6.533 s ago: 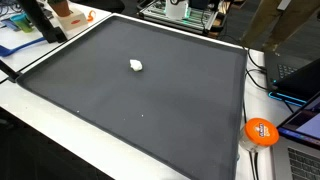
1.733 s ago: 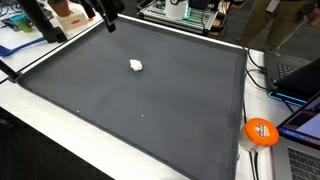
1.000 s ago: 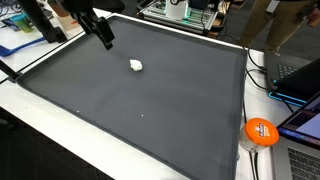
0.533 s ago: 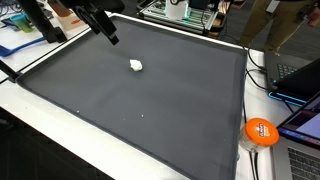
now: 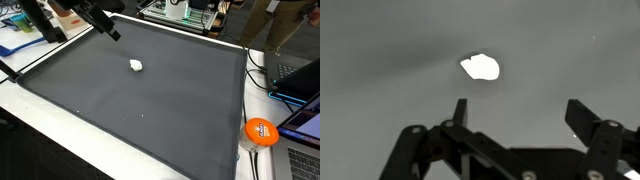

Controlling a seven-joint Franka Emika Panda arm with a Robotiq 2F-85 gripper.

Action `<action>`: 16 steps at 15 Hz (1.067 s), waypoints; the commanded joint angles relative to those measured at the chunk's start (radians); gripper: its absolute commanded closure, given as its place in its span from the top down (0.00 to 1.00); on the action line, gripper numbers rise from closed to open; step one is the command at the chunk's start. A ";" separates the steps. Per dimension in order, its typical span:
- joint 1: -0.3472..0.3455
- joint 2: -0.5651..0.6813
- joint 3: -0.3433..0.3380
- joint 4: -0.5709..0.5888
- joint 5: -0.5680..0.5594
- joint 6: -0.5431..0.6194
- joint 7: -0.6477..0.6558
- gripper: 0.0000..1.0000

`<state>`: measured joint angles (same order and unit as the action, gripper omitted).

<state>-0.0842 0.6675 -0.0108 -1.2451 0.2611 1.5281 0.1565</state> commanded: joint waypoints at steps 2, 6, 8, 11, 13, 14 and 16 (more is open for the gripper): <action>-0.041 0.117 0.009 0.148 0.062 -0.094 0.013 1.00; -0.045 0.197 -0.015 0.247 0.055 -0.112 0.092 1.00; -0.047 0.153 -0.004 0.179 0.048 -0.085 0.038 1.00; -0.038 0.165 -0.012 0.188 0.032 -0.069 0.039 1.00; -0.036 0.189 -0.020 0.201 0.005 -0.068 0.034 1.00; -0.036 0.200 -0.023 0.206 -0.004 -0.073 0.036 1.00; -0.036 0.222 -0.029 0.216 -0.024 -0.076 0.037 1.00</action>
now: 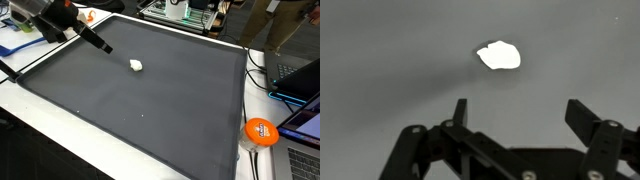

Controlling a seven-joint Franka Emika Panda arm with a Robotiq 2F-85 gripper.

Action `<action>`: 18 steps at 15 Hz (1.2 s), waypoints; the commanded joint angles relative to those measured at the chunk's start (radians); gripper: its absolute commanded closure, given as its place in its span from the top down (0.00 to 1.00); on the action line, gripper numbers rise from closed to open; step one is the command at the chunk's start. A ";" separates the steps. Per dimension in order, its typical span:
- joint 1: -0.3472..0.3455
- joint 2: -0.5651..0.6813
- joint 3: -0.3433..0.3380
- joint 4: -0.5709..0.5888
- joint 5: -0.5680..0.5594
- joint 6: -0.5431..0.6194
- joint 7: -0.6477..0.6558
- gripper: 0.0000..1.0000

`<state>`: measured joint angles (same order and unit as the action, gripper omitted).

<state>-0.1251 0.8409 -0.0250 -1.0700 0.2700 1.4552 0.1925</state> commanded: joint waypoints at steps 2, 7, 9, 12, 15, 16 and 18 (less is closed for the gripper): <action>0.005 0.072 -0.017 0.056 -0.049 -0.012 0.001 1.00; 0.012 0.131 -0.011 0.110 -0.077 -0.024 0.000 1.00; 0.017 0.151 -0.010 0.130 -0.082 -0.023 0.002 1.00; 0.024 0.187 -0.010 0.170 -0.086 -0.049 0.021 1.00; 0.032 0.217 -0.005 0.199 -0.085 -0.063 0.022 1.00; 0.036 0.226 -0.004 0.208 -0.086 -0.073 0.024 1.00; 0.048 0.244 -0.005 0.223 -0.092 -0.093 0.031 1.00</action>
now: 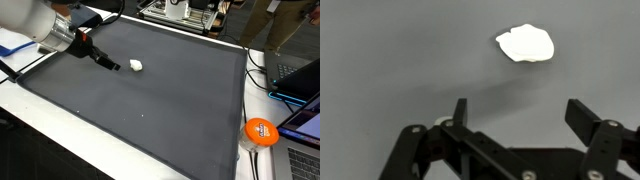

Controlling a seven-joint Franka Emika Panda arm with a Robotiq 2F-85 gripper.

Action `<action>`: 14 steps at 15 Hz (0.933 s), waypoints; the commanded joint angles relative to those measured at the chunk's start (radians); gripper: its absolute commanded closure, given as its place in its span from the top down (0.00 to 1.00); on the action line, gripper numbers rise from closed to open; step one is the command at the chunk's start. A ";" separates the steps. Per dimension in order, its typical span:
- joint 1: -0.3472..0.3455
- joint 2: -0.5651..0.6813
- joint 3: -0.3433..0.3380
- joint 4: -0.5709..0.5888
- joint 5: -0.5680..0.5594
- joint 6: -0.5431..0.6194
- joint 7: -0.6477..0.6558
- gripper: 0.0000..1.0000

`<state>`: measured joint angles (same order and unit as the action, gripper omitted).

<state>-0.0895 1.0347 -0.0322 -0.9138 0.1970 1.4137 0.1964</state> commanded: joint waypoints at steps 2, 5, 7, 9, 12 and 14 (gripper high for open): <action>0.024 0.067 0.003 0.082 -0.024 -0.074 0.035 1.00; 0.042 0.084 -0.003 0.099 -0.022 -0.101 0.050 1.00; 0.047 0.096 -0.003 0.114 -0.020 -0.114 0.057 1.00; 0.052 0.105 -0.003 0.124 -0.019 -0.123 0.062 1.00; 0.054 0.118 -0.001 0.141 -0.016 -0.125 0.064 1.00; 0.056 0.128 -0.002 0.157 -0.019 -0.134 0.062 1.00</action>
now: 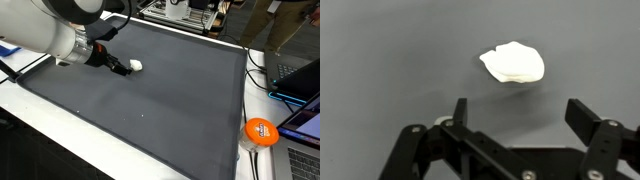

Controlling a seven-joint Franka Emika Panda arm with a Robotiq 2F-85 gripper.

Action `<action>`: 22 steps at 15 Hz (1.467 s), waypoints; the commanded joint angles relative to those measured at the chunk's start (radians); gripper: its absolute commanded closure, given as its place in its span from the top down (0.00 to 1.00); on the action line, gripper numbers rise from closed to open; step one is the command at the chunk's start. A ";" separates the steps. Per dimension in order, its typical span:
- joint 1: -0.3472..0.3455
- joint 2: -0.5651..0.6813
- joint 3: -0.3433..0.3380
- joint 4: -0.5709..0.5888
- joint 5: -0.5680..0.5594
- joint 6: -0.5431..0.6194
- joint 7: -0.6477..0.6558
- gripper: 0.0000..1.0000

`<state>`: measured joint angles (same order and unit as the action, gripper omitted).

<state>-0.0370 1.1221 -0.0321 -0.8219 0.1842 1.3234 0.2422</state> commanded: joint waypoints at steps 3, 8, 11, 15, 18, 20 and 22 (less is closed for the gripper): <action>0.012 0.053 -0.004 0.082 -0.023 -0.083 -0.001 1.00; 0.028 0.059 -0.004 0.099 -0.044 -0.123 -0.010 1.00; 0.035 0.066 -0.005 0.108 -0.048 -0.132 -0.011 1.00; 0.044 0.081 -0.007 0.118 -0.061 -0.146 -0.014 1.00; 0.049 0.082 -0.009 0.118 -0.070 -0.146 -0.009 1.00; 0.049 0.029 -0.011 0.075 -0.052 -0.101 0.036 1.00; 0.047 -0.037 -0.007 0.014 -0.035 -0.066 0.068 1.00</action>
<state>0.0072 1.1631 -0.0347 -0.7436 0.1332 1.2227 0.2632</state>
